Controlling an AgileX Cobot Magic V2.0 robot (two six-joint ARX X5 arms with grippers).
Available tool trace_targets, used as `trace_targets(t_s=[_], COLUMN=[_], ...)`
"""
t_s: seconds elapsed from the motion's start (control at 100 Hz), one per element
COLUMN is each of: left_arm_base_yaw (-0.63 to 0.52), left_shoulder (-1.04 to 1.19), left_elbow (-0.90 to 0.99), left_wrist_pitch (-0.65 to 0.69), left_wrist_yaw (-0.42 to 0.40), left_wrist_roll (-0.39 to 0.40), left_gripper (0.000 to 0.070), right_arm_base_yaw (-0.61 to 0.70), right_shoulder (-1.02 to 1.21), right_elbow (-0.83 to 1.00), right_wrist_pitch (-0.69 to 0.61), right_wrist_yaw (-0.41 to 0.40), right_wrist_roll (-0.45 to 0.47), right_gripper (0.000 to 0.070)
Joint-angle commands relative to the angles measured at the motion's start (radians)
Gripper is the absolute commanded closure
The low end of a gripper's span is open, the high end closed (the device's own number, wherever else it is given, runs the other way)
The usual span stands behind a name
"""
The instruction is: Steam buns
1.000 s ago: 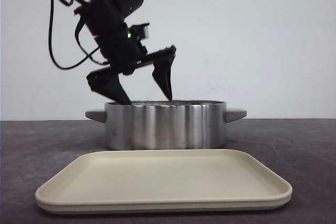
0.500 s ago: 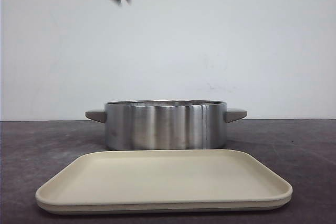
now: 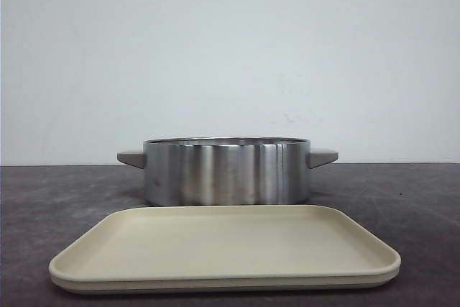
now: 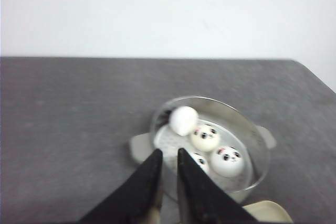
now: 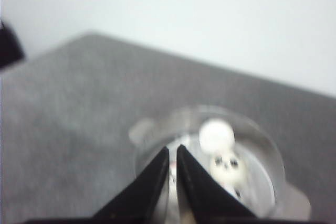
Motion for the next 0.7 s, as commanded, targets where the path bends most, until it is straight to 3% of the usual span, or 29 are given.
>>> trace_targets(t_s=[0.0, 0.25, 0.69], left_arm_base_yaw=[-0.005, -0.005, -0.005], left_shoulder=[-0.006, -0.048, -0.051], left_elbow=[-0.006, -0.006, -0.006], left_wrist_pitch=[-0.004, -0.068, -0.058], left_wrist_yaw=[-0.013, -0.013, -0.013], left_wrist_roll=[0.003, 0.004, 0.003], left_gripper=[0.0699, 0.0698, 0.0699], right_arm_base_yaw=[0.01, 0.01, 0.01], right_shoulder=[0.004, 0.004, 0.004], right_elbow=[0.016, 0.016, 0.016], right_wrist_pitch=[0.043, 0.065, 0.066], right_wrist_yaw=[0.002, 0.001, 0.002], right_wrist_roll=[-0.002, -0.001, -0.001], right_gripper=[0.0683, 0.0683, 0.0683])
